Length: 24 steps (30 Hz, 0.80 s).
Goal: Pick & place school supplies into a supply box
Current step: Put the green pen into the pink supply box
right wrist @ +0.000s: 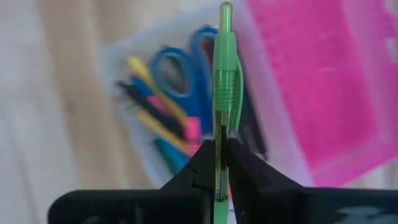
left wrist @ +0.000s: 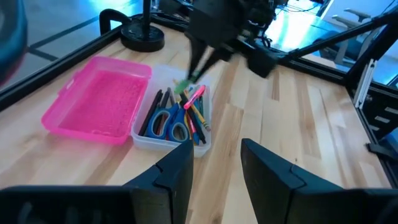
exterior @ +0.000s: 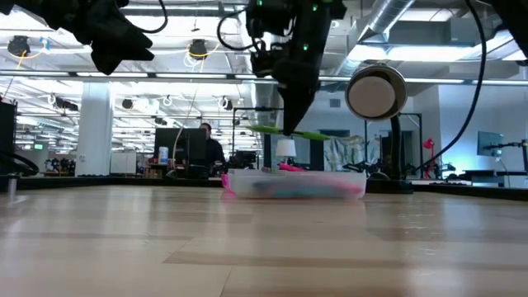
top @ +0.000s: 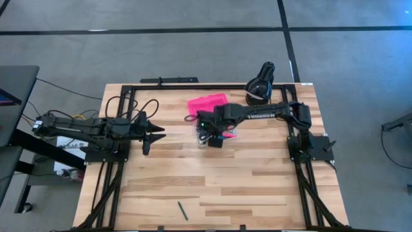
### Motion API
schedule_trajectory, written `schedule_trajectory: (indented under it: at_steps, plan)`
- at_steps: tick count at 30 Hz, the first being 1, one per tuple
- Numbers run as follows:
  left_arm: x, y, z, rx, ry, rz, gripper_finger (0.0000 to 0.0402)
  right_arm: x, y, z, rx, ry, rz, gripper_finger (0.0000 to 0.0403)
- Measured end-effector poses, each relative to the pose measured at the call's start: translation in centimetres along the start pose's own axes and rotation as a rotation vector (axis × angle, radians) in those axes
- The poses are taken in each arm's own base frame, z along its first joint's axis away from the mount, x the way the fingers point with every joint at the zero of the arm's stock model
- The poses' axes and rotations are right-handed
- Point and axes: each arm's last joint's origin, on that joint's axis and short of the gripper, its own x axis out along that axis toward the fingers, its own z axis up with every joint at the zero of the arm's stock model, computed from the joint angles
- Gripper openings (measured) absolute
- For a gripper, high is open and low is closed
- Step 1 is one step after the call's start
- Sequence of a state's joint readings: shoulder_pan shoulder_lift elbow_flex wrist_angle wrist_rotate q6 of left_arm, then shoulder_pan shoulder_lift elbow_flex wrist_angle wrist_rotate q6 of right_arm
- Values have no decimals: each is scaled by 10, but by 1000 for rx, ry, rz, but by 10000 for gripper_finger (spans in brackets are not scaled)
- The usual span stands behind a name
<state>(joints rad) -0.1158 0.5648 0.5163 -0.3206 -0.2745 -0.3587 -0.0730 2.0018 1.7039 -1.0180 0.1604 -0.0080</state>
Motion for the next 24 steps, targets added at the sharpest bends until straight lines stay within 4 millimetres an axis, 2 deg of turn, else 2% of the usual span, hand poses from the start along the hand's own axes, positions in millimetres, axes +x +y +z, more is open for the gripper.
schedule_trajectory:
  at_steps: [4,8,24]
  plan:
    - [0,0,0,-9,1,0,127,4,-26,-1,32,11,-12,13]
    - [0,0,0,-26,1,0,127,6,-39,-2,21,13,-1,18]
    - [0,0,0,-48,1,1,127,6,-39,-5,-47,34,9,39]
